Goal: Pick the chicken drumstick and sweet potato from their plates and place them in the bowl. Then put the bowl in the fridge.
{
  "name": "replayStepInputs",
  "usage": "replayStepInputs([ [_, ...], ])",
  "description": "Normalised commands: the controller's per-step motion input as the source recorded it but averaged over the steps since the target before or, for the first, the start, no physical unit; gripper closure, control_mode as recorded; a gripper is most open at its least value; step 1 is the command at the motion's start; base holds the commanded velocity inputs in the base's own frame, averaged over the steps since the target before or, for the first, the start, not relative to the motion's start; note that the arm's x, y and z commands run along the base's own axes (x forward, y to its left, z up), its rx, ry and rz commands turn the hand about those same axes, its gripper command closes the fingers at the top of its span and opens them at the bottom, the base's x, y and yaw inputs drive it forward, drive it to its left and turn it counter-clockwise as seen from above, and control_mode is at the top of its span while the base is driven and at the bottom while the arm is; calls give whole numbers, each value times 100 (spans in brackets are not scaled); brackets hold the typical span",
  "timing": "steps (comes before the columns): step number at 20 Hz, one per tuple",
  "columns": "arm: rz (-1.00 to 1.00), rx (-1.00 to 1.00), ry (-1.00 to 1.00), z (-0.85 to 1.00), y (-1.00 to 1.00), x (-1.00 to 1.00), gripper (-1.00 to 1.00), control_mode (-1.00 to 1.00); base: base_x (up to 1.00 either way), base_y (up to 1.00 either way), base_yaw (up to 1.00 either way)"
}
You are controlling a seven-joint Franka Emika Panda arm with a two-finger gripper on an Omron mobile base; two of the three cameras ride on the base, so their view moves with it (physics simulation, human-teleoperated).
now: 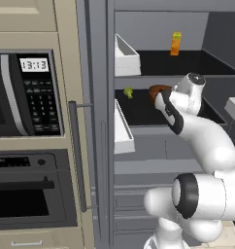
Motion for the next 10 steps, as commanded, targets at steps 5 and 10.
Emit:
replayStepInputs([
  [5,0,-8,24,10,0,-71,-100,-100,0,0,0],
  [10,0,-1,16,-1,-1,-84,-100,-100,0,0,0],
])
